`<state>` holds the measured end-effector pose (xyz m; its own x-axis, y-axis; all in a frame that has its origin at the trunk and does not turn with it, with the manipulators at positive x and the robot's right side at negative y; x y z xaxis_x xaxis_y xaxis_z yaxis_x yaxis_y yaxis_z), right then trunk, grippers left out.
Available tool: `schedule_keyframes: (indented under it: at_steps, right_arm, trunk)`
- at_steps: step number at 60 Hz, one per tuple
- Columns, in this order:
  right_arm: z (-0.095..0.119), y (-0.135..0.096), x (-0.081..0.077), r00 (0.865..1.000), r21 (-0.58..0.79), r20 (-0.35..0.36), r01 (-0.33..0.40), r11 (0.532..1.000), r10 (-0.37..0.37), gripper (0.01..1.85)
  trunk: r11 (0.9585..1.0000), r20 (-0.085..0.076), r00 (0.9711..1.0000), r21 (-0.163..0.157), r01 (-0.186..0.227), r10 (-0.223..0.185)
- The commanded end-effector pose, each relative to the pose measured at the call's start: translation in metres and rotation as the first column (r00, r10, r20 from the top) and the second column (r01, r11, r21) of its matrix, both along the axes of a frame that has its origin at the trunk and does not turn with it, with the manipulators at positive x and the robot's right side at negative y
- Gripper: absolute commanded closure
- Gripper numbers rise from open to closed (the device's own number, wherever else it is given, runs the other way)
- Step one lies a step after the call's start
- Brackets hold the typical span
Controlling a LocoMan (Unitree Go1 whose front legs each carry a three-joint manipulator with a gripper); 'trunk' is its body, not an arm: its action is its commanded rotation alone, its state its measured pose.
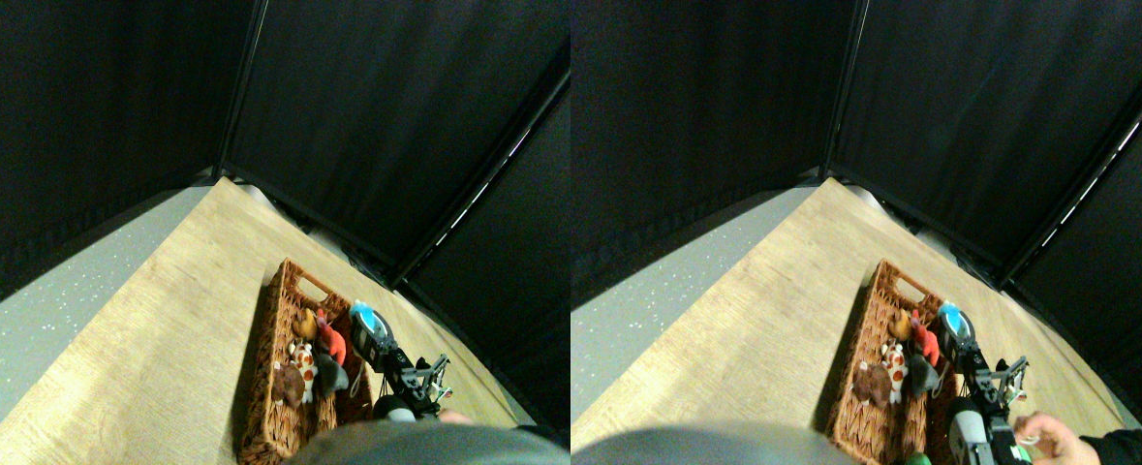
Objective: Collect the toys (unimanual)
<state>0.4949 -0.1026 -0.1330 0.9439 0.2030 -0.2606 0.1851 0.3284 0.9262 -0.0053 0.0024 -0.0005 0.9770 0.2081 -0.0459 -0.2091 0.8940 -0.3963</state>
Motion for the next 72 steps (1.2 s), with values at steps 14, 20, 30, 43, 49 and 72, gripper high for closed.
schedule_keyframes:
  at_steps: [14,20,30,43,49,72]
  right_arm:
    - [0.005,-0.007,0.002,0.999,-0.088,0.025,-0.035,0.996,0.038,0.99]
    - [0.006,-0.011,0.004,0.999,-0.088,0.033,-0.027,0.996,0.030,0.70]
    - [0.006,-0.018,0.006,0.999,-0.097,0.044,0.011,0.995,-0.007,0.67]
    - [0.010,-0.052,0.015,0.985,-0.157,0.135,0.127,0.979,-0.106,0.96]
    - [0.012,-0.074,0.018,0.970,-0.155,0.148,0.214,0.964,-0.192,1.02]
    - [0.014,-0.135,-0.001,0.889,-0.168,0.232,0.435,0.884,-0.394,1.11]
  trunk:
    - [0.9999,-0.036,0.9994,0.010,0.004,-0.004]
    - [0.9999,-0.039,0.9992,0.015,0.009,-0.008]
    - [0.9994,-0.044,0.9989,0.029,0.020,-0.019]
    - [0.9969,-0.048,0.9978,0.062,0.049,-0.046]
    - [0.9951,-0.052,0.9969,0.076,0.063,-0.059]
    - [0.9794,-0.071,0.9889,0.146,0.140,-0.130]
